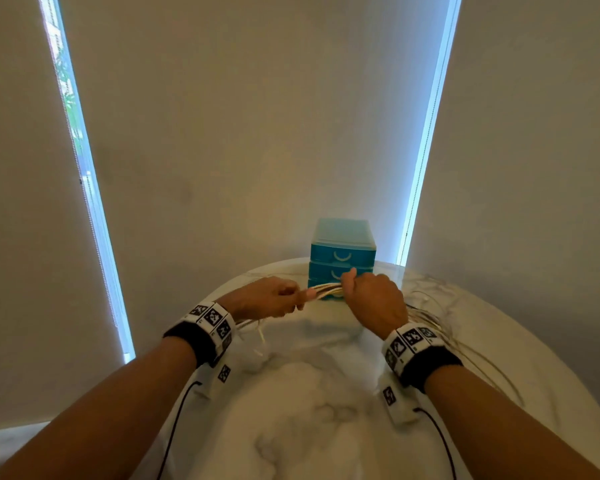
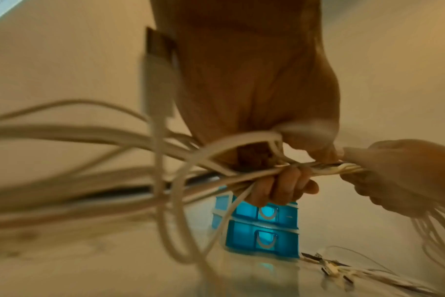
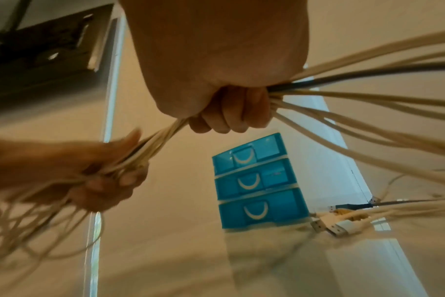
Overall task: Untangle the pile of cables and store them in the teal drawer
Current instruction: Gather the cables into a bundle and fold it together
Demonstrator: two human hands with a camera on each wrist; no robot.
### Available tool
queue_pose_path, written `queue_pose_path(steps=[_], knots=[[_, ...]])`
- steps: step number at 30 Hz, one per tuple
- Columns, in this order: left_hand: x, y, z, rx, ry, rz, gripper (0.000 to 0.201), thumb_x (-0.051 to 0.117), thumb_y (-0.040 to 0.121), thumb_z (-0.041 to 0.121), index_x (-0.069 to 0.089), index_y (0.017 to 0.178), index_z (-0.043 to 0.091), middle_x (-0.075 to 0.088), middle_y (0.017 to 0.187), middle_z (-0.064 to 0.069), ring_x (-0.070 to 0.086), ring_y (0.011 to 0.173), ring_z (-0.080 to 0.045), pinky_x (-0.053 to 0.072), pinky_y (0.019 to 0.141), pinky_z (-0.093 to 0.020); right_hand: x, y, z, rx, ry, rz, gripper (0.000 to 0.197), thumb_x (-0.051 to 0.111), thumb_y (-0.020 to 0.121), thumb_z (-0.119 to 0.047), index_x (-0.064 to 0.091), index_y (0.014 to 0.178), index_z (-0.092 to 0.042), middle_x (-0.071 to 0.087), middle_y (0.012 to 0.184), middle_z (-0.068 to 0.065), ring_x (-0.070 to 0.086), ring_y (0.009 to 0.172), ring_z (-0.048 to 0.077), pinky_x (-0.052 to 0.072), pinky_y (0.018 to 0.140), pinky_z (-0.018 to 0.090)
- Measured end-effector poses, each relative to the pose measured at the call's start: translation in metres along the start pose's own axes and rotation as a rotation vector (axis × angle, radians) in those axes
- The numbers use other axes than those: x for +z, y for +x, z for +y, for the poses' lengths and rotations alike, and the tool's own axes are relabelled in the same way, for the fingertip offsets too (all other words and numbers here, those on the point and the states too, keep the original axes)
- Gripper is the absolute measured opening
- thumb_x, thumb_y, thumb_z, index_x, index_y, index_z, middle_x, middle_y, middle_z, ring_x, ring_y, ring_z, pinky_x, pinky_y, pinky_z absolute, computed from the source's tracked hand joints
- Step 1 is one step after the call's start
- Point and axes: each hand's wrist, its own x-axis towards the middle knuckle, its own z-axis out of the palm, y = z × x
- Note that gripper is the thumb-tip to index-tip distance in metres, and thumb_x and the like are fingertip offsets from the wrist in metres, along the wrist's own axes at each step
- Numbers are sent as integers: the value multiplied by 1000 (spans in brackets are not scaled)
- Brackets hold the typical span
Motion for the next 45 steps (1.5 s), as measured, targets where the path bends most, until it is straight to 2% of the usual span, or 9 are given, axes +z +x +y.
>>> queue_pose_path(steps=[7,12,17,21,27,30,37,41,45], knots=[[-43,0,-15,97,-20,24,42,76,94,53,68,131,34,68,128,12,63,118,-7,54,104,-34,-24,13,28,199,54,9,25,44,111,-24,52,126,-6,62,92,13,57,75,31,44,65,35],[-63,-11,-8,83,115,101,14,82,92,33,81,105,28,75,102,7,63,89,-9,47,79,-26,-21,11,35,228,50,-41,57,12,109,-47,55,92,-12,52,79,7,54,78,32,45,71,37],[-71,-19,15,140,-227,132,18,73,101,27,81,109,13,75,88,-6,65,78,-7,52,74,-19,-23,-4,26,202,-92,-74,26,39,111,-24,52,126,-7,65,97,15,58,78,32,48,67,36],[-71,-24,15,80,-451,100,28,73,99,34,84,107,9,77,97,-1,56,70,-11,51,67,-22,-24,-9,25,174,-257,-139,47,57,106,-15,38,148,-3,69,107,12,63,78,28,45,64,33],[-69,-18,-1,-153,-561,239,28,76,98,28,82,103,0,81,99,-15,77,84,-21,63,84,-35,-27,-8,20,187,-76,-92,38,20,113,-32,55,114,-17,65,101,15,62,88,36,47,73,40],[-70,-15,-3,-240,-721,364,17,72,100,18,78,100,3,72,89,-9,71,65,-16,61,71,-32,-23,-12,24,233,-39,-87,34,24,114,-29,54,115,-15,57,93,12,51,78,30,49,73,39],[-43,-18,39,-190,-222,29,70,58,90,81,79,106,16,77,83,0,68,60,-16,58,59,-28,-19,-13,20,247,6,-98,44,14,113,-37,49,97,-14,54,89,11,58,87,36,47,76,40],[-37,-3,53,-85,-15,102,42,67,99,57,81,97,18,78,76,0,72,58,-17,62,60,-29,-20,-16,20,98,-247,-117,24,40,113,-23,51,126,-6,63,99,14,64,84,33,44,69,37],[-43,3,50,-68,-52,261,30,63,104,31,83,89,15,80,75,1,74,59,-20,64,69,-35,-16,-19,25,21,-424,-159,54,59,106,-13,34,152,-2,68,111,15,69,88,31,44,67,33]])
